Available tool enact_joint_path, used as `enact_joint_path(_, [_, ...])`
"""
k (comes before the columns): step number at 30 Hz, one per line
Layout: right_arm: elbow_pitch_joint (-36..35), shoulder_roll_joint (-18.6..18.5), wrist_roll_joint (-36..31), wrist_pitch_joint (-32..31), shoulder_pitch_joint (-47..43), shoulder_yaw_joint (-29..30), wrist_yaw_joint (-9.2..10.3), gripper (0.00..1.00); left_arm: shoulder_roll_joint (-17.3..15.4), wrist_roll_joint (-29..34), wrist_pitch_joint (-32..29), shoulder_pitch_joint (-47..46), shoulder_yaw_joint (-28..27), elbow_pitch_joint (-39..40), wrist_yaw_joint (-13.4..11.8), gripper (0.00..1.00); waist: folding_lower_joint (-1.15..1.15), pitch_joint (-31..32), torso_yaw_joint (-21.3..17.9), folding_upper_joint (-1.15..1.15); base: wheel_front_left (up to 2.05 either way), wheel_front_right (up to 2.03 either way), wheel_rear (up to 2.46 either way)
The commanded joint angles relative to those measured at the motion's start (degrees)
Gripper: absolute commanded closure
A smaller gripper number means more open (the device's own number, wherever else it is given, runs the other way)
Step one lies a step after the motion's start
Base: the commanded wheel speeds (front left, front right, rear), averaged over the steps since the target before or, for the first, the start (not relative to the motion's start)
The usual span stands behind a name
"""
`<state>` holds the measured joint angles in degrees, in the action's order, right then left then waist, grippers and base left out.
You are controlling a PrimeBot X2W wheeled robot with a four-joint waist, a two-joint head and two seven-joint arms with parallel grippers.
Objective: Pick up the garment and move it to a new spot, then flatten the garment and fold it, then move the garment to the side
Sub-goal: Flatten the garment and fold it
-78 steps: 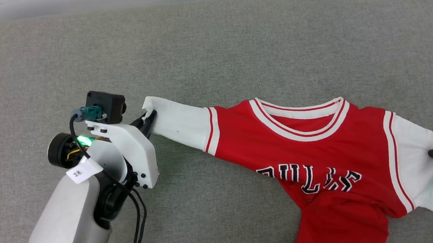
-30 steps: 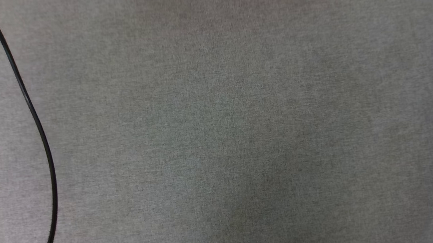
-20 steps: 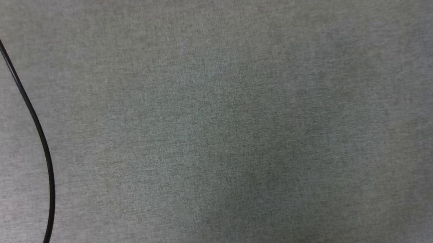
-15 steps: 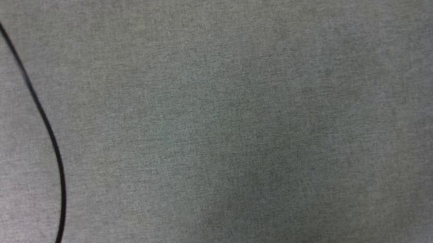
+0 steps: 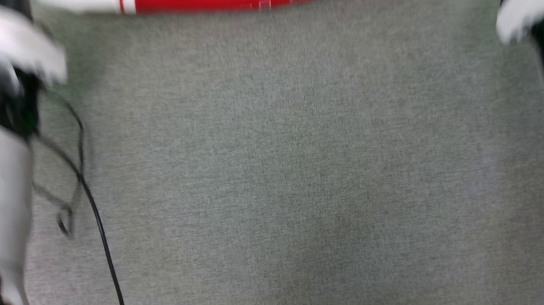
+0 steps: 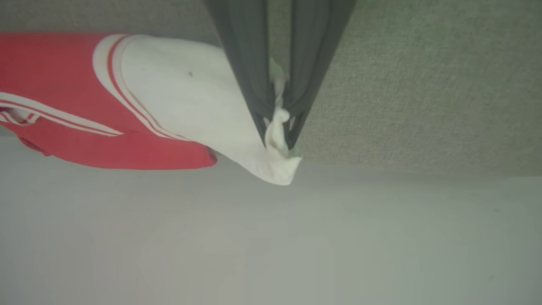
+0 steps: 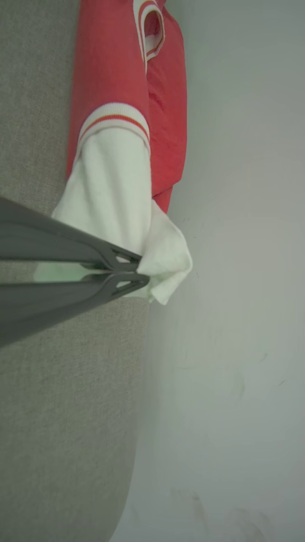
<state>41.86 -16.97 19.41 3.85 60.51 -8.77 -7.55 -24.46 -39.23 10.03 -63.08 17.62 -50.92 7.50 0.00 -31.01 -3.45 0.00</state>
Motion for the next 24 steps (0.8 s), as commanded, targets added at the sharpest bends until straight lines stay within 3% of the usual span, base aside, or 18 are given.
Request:
enact_joint_path(1, [-0.7,-0.8,1.4,0.7,-3.8,0.2,0.12,1.00,-0.4,-1.3,0.8,4.5,0.4,1.3,-0.1,1.00,0.00,2.4,0.5,0.00,0.00,0.00,0.00])
enact_joint_path(12, [-7.9,-1.4,5.7,0.8,-30.8,4.3,0.12,1.00,-1.4,-6.1,4.9,30.7,-1.6,10.1,-0.2,1.00,0.00,13.6,2.5,0.00,0.00,0.00,0.00])
enact_joint_path(19, [-14.3,1.1,6.1,-1.6,-44.0,9.4,0.12,1.00,-0.8,-7.6,4.8,42.5,-2.1,15.8,-1.4,1.00,0.00,18.8,3.4,0.00,0.00,0.00,0.00])
enact_joint_path(24, [-20.5,4.7,4.5,-3.9,-53.5,13.8,0.12,1.00,-1.1,-8.1,3.6,50.8,-1.6,20.6,-4.2,1.00,0.00,22.7,3.8,0.00,0.00,0.00,0.00])
